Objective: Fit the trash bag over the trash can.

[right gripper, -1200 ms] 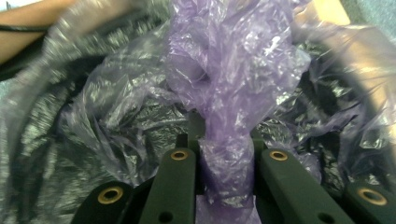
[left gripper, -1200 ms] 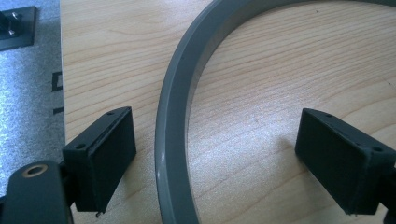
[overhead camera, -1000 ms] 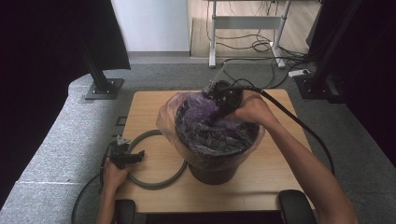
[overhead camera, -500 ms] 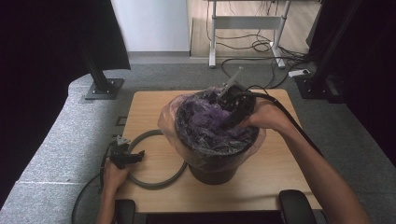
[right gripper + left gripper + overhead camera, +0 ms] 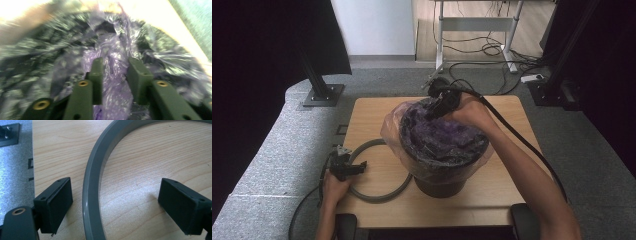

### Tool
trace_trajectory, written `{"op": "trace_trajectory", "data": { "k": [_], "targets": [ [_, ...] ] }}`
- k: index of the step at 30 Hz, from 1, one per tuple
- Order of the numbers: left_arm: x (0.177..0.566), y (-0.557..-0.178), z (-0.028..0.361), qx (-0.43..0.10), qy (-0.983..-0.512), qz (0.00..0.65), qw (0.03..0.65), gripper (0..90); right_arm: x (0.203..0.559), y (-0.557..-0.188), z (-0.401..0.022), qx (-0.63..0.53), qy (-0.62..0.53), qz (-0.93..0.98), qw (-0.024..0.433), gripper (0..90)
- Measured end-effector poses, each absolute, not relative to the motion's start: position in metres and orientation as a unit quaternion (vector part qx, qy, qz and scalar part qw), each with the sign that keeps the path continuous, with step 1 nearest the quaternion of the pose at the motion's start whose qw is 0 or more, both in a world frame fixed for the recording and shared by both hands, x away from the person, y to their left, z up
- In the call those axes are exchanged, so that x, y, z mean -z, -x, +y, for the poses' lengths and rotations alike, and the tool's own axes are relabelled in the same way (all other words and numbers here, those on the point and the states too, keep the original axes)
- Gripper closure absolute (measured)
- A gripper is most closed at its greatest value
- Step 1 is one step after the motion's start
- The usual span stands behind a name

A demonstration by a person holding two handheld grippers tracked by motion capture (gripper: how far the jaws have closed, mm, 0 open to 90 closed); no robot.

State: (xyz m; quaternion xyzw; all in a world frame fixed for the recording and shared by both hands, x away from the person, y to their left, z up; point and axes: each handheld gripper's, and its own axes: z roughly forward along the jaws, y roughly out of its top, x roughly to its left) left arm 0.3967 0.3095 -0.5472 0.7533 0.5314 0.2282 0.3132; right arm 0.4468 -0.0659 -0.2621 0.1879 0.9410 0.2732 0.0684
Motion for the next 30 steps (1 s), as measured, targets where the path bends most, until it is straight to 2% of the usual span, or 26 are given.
{"op": "trace_trajectory", "data": {
  "k": [6, 11, 12, 15, 16, 22, 24, 27, 30],
  "targets": [
    [0.547, -0.397, 0.309, -0.228, -0.752, 0.532, 0.314, 12.1, 0.308, -0.462, -0.057, -0.191, -0.197, 0.96, 0.057, 75.0],
    [0.547, -0.397, 0.309, -0.228, -0.753, 0.532, 0.314, 12.1, 0.323, -0.455, -0.062, -0.141, -0.181, 0.971, 0.062, 75.4],
    [0.547, -0.397, 0.309, -0.228, -0.753, 0.532, 0.314, 12.1, 0.32, -0.452, -0.065, -0.139, -0.179, 0.972, 0.066, 74.0],
    [0.547, -0.397, 0.309, -0.228, -0.753, 0.532, 0.314, 12.2, 0.303, -0.442, -0.072, -0.151, -0.173, 0.97, 0.085, 56.7],
    [0.547, -0.397, 0.309, -0.228, -0.753, 0.532, 0.314, 12.1, 0.295, -0.439, -0.074, -0.157, -0.172, 0.968, 0.097, 53.9],
    [0.547, -0.397, 0.309, -0.228, -0.753, 0.532, 0.313, 12.2, 0.26, -0.433, -0.076, -0.254, -0.18, 0.946, 0.088, 44.6],
    [0.547, -0.397, 0.309, -0.228, -0.753, 0.532, 0.313, 12.1, 0.258, -0.437, -0.071, -0.278, -0.186, 0.939, 0.085, 46.3],
    [0.547, -0.397, 0.309, -0.228, -0.753, 0.532, 0.313, 12.1, 0.263, -0.451, -0.059, -0.277, -0.195, 0.937, 0.088, 60.0],
    [0.547, -0.397, 0.309, -0.228, -0.753, 0.532, 0.314, 12.1, 0.279, -0.469, -0.046, -0.257, -0.209, 0.94, 0.083, 65.5]
  ]
}}
